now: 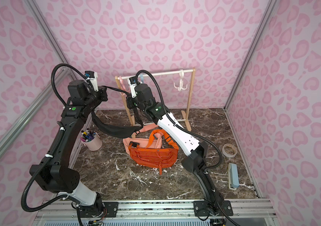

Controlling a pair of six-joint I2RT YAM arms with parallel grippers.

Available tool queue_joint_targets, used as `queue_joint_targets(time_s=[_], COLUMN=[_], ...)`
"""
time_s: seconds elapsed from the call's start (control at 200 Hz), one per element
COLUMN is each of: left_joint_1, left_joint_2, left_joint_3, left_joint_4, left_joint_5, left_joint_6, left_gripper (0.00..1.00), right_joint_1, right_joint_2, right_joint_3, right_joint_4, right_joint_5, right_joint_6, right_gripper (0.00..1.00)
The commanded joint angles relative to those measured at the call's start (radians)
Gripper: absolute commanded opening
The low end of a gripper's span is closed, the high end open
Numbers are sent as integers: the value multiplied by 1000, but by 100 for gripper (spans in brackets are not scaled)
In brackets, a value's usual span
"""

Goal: Hang the bag on a hook
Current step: Hang the bag on the hook.

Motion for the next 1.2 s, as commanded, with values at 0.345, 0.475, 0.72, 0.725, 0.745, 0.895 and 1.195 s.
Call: queue_joint_targets(time_s=[0.345, 0.475, 0.72, 0.725, 0.745, 0.895, 1.195], left_joint_1=[22, 22, 22, 22, 22, 22, 24], left_joint_2=[184, 188, 146, 145, 139, 107, -47], left_joint_3=[159, 125, 17, 14, -2, -74, -225], left_joint_4=[20, 34, 61, 63, 70, 75, 206], left_joint_5=[-128, -128, -122, -122, -121, -120, -144], left_joint_6=[18, 15, -9, -10, -13, -51, -89], left_gripper=[3, 3, 3, 3, 3, 33, 92], right_joint_1=[-42, -41, -32, -32, -31, -21, 24], right_joint_2=[84, 94, 73, 72, 64, -30, -396], right_joint_3=[32, 28, -22, -26, -38, -156, -640], right_joint_4=[-70, -82, -84, -83, -81, -53, 109], right_joint_5=[126, 131, 127, 127, 124, 107, 144], right_joint_6=[26, 28, 41, 41, 42, 28, -17], right_gripper=[0, 0, 3, 4, 10, 42, 67])
